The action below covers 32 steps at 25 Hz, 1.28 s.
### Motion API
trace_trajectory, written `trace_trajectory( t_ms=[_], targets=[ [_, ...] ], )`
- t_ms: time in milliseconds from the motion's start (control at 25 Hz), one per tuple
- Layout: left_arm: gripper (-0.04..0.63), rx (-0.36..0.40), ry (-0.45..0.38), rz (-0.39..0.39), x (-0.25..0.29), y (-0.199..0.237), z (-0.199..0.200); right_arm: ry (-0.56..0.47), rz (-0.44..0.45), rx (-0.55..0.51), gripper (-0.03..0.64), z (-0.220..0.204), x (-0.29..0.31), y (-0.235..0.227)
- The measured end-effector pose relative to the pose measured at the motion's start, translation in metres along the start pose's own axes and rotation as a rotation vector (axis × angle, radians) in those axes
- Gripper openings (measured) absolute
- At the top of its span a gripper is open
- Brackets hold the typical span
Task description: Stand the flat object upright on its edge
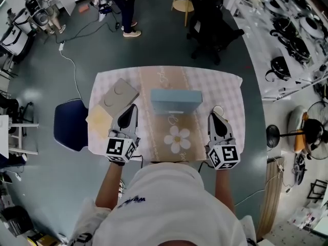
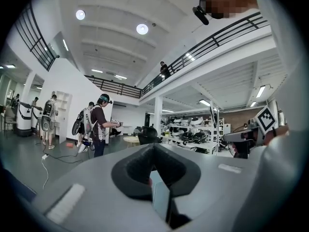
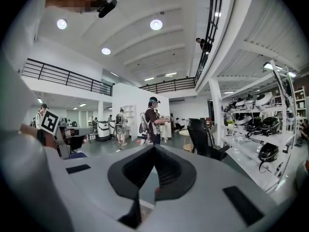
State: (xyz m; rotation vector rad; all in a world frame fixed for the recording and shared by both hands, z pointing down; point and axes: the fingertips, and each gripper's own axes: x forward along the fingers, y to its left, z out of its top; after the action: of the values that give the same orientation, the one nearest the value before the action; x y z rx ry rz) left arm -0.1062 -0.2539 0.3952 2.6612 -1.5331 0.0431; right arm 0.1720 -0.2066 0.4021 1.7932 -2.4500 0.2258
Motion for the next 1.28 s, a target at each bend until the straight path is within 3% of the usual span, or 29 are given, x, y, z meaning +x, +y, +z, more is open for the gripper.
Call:
trace_trajectory(
  t_ms=[440,760,1280],
  targets=[
    [0.002,0.079,-0.010,-0.018,0.003,0.013,0.028,0.026,0.003,-0.027,0.003,0.005,0.007,-0.001],
    [0.002,0.043,0.010,0.027,-0.007,0.031,0.019,0.033,-0.013,-0.009,0.003,0.001,0.005,-0.011],
    [0.002,0.046,0.032,0.007,0.000,0.027,0.012,0.046,-0.011,0.012,0.003,0.000,0.007,-0.014]
  ],
)
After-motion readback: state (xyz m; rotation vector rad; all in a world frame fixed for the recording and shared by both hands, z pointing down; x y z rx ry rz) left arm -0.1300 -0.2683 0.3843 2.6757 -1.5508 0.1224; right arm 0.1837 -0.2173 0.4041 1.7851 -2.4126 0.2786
